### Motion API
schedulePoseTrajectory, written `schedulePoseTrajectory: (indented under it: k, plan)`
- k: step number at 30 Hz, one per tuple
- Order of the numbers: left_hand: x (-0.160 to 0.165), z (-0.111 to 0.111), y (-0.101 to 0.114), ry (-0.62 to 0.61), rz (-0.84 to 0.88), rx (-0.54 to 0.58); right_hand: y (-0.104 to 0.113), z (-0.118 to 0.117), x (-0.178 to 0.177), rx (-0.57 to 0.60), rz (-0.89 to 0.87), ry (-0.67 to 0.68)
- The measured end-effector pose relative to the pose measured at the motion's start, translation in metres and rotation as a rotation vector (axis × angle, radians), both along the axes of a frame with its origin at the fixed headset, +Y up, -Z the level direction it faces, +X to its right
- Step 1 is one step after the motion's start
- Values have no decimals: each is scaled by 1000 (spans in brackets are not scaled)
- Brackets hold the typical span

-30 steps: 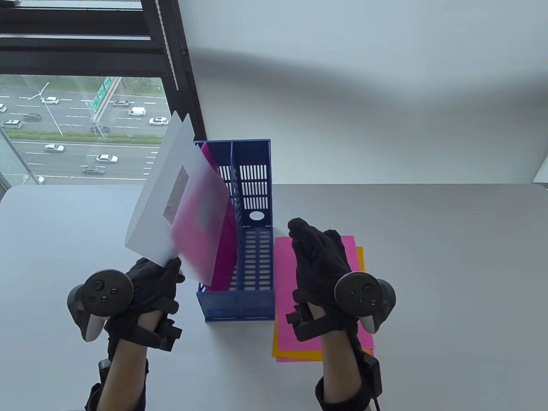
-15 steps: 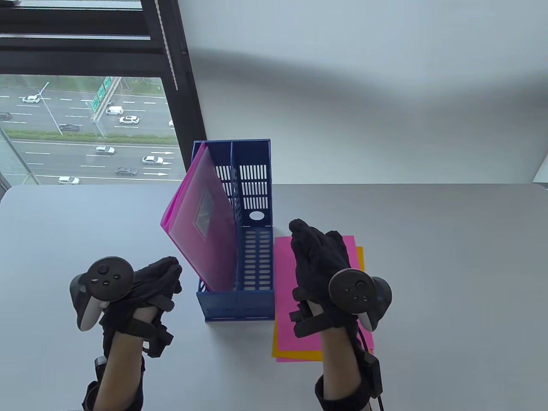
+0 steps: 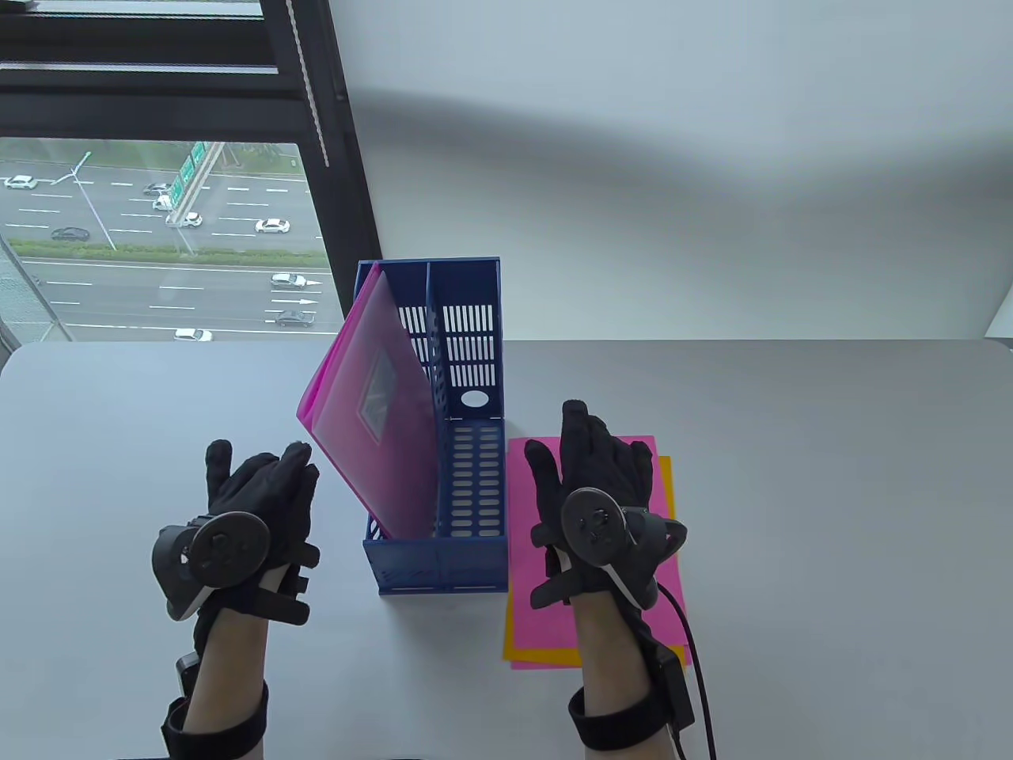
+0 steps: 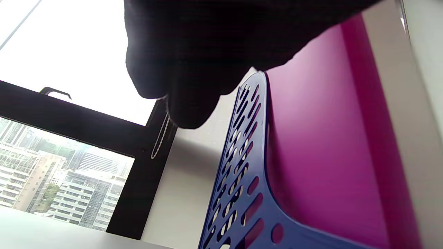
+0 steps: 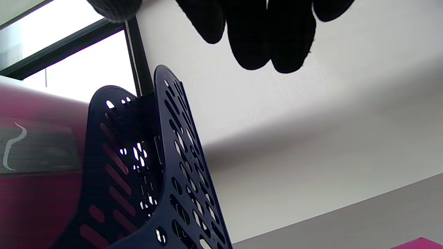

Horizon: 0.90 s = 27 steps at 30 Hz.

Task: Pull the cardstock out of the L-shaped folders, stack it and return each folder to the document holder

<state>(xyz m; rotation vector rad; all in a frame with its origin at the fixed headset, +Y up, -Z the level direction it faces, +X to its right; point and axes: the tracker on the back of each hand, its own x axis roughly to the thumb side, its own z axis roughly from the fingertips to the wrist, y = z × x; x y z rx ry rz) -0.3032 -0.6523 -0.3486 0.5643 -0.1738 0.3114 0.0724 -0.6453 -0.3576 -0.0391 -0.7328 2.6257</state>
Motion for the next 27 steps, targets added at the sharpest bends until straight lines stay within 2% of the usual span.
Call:
schedulePoseTrajectory:
  k: [4, 6, 10, 13, 19, 27]
  plan:
    - [-2, -12, -23, 3, -3, -76, -23, -14, 1, -89, 31, -30]
    - [-3, -17, -35, -4, -4, -129, -37, -21, 3, -179, 54, -70]
    - [-1, -22, -48, -56, 9, -194, -54, -31, 9, -318, 75, -93]
    - [5, -26, -53, -74, -20, -297, -59, -34, 11, -404, 89, -95]
    - [8, -27, -55, -64, -36, -340, -62, -36, 8, -437, 117, -73]
    - [9, -27, -54, -66, -39, -333, -61, -35, 8, -446, 94, -56]
